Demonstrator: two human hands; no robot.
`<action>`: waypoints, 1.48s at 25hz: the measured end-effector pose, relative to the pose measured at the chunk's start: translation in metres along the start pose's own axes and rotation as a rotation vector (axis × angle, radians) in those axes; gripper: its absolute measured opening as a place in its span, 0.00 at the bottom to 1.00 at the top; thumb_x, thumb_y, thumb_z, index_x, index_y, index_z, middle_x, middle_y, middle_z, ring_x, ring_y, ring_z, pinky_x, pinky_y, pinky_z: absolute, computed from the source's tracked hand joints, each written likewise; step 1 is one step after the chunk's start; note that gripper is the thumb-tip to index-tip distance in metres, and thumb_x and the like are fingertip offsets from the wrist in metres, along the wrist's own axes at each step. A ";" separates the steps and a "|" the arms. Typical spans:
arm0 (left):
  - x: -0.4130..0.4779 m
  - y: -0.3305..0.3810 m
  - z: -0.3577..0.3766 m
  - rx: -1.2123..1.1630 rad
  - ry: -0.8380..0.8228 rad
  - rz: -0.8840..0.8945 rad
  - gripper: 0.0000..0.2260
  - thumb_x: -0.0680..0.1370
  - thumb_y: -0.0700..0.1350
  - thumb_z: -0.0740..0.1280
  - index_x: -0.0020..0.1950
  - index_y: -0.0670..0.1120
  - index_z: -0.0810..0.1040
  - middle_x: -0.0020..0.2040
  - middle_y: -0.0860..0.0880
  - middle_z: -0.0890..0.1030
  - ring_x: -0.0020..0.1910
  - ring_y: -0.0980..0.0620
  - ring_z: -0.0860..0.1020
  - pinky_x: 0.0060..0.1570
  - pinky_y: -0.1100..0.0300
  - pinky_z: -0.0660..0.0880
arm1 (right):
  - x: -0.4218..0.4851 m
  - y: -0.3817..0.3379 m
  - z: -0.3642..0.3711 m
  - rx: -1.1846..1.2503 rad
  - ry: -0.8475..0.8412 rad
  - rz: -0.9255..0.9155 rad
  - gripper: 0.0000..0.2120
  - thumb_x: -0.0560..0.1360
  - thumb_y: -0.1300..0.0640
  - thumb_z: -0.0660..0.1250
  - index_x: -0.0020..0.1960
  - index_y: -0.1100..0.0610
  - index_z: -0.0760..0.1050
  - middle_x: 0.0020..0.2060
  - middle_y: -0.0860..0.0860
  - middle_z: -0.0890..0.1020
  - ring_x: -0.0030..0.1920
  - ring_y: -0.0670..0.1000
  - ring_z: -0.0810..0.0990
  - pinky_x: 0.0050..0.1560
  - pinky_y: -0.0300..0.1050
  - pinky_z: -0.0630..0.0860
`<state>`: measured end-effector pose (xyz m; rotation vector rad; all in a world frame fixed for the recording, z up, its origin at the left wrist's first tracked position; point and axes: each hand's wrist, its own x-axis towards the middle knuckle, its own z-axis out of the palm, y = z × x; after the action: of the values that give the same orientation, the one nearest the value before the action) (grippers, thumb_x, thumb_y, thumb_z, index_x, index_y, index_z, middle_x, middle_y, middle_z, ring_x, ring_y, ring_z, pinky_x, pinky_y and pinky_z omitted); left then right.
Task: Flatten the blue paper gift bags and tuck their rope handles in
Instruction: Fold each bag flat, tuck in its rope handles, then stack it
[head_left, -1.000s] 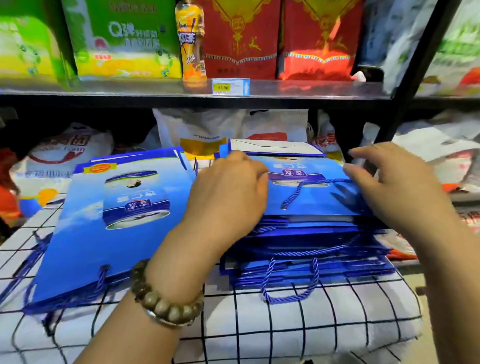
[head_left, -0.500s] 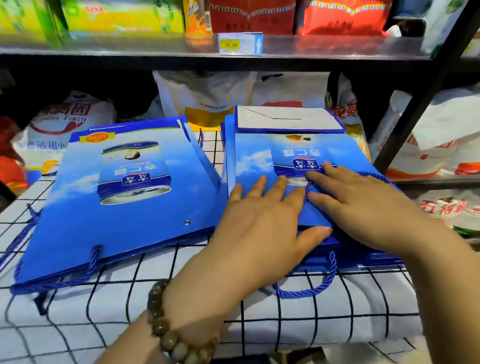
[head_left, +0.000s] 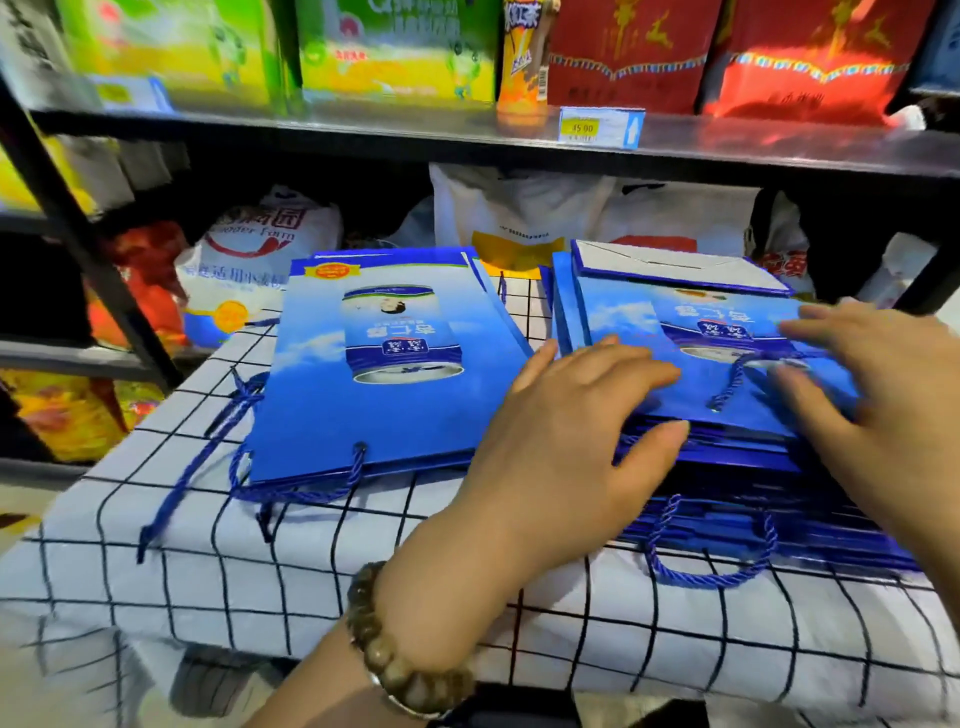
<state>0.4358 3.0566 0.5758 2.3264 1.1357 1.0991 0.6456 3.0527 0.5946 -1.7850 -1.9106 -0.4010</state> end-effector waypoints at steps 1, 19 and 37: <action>-0.010 -0.011 -0.010 0.072 0.058 0.014 0.18 0.74 0.55 0.60 0.59 0.49 0.77 0.60 0.53 0.78 0.61 0.59 0.68 0.65 0.57 0.57 | -0.002 -0.009 -0.003 0.017 0.066 -0.045 0.23 0.73 0.46 0.56 0.56 0.62 0.76 0.56 0.61 0.79 0.59 0.62 0.74 0.62 0.62 0.67; -0.109 -0.082 -0.093 0.707 0.141 -0.196 0.11 0.70 0.50 0.59 0.40 0.47 0.79 0.46 0.48 0.78 0.47 0.48 0.71 0.43 0.56 0.61 | -0.036 -0.180 0.067 0.508 -0.127 -0.364 0.10 0.72 0.49 0.58 0.41 0.49 0.77 0.33 0.43 0.78 0.36 0.45 0.73 0.34 0.37 0.71; -0.052 -0.030 -0.101 -1.037 0.324 -0.742 0.06 0.74 0.37 0.62 0.46 0.44 0.78 0.26 0.50 0.76 0.18 0.60 0.69 0.19 0.72 0.66 | -0.046 -0.207 0.073 1.034 -0.491 -0.051 0.07 0.67 0.44 0.66 0.42 0.39 0.69 0.30 0.45 0.73 0.31 0.44 0.71 0.38 0.46 0.72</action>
<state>0.3236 3.0311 0.5980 0.8630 1.0115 1.3083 0.4316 3.0311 0.5328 -1.1517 -1.8893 0.9412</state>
